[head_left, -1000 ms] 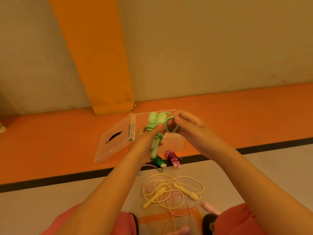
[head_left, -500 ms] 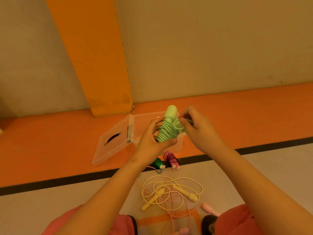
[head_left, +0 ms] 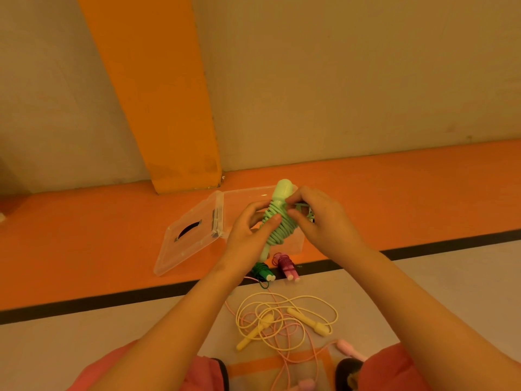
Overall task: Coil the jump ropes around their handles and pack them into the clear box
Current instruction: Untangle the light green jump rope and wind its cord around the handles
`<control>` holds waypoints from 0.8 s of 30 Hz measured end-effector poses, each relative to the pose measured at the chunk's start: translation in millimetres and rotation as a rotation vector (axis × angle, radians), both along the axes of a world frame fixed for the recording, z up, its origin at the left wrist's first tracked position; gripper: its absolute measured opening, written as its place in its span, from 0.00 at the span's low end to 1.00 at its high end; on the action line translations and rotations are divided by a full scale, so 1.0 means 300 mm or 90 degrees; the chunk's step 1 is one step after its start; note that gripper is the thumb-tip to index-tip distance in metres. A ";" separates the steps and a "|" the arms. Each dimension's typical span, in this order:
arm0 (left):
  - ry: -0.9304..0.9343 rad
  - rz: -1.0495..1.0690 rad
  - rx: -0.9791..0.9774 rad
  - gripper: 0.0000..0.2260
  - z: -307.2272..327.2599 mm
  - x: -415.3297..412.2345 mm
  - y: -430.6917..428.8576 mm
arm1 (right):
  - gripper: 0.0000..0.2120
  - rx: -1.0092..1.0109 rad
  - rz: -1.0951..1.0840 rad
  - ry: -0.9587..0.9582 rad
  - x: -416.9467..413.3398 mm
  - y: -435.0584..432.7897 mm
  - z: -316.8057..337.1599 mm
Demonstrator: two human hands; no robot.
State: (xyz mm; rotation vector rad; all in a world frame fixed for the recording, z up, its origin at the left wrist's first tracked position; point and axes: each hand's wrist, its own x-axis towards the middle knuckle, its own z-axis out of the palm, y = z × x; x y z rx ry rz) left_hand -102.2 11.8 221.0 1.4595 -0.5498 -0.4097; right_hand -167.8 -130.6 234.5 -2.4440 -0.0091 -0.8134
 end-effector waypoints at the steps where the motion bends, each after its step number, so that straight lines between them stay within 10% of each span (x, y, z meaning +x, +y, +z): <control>1: 0.004 0.004 -0.001 0.09 -0.003 0.002 0.000 | 0.09 0.006 0.015 0.010 -0.004 -0.001 0.003; 24: -0.111 -0.075 0.032 0.12 0.000 0.036 0.003 | 0.12 0.002 -0.054 -0.006 0.005 0.015 0.004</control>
